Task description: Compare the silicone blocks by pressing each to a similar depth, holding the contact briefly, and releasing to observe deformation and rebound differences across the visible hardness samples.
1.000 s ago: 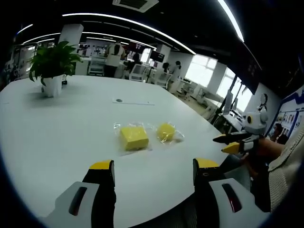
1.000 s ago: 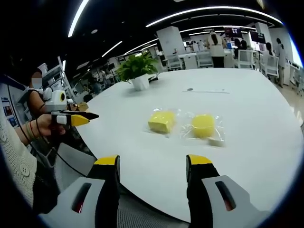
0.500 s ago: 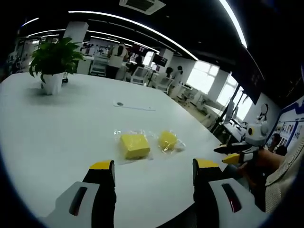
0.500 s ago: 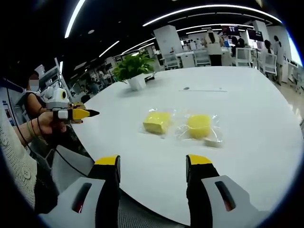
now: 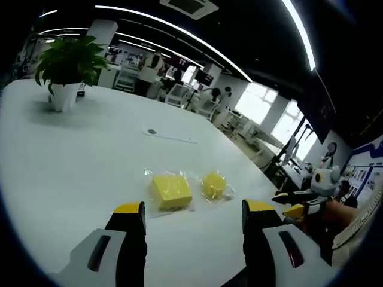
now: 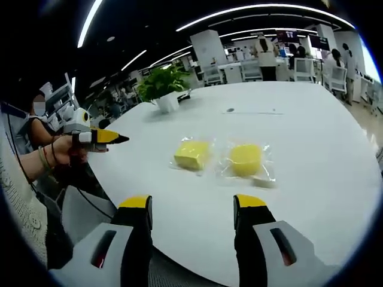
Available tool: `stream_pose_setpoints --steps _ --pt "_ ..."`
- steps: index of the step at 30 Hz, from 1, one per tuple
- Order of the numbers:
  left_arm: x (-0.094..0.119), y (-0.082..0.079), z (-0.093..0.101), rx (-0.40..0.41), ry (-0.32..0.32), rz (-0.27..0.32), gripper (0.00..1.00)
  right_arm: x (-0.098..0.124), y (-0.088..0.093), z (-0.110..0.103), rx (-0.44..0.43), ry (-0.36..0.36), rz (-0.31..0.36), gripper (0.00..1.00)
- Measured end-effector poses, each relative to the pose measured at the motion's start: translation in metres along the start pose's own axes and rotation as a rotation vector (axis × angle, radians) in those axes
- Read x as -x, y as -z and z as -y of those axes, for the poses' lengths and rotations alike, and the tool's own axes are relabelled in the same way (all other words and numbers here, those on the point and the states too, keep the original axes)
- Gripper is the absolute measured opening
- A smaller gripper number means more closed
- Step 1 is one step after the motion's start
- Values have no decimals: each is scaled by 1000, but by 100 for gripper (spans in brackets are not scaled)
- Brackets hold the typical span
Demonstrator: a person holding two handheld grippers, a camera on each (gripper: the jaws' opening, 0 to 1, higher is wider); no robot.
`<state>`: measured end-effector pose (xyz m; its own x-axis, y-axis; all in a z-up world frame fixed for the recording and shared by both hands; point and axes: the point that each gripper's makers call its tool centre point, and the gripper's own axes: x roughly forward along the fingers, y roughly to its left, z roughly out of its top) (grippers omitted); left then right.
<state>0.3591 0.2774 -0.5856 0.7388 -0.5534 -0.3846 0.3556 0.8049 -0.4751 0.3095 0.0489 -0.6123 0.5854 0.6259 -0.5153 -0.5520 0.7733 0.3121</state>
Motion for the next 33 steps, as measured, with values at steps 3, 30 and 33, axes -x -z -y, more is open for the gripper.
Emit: stream_pose_setpoints --steps 3,30,33 --pt "-5 -2 -3 4 7 -2 64 -1 0 1 -2 4 -5 50" --pt "-63 -10 -39 105 21 -20 62 -12 7 15 -36 33 -56 50" --pt "-70 -10 -44 119 21 -22 62 -12 7 20 -36 43 -61 50"
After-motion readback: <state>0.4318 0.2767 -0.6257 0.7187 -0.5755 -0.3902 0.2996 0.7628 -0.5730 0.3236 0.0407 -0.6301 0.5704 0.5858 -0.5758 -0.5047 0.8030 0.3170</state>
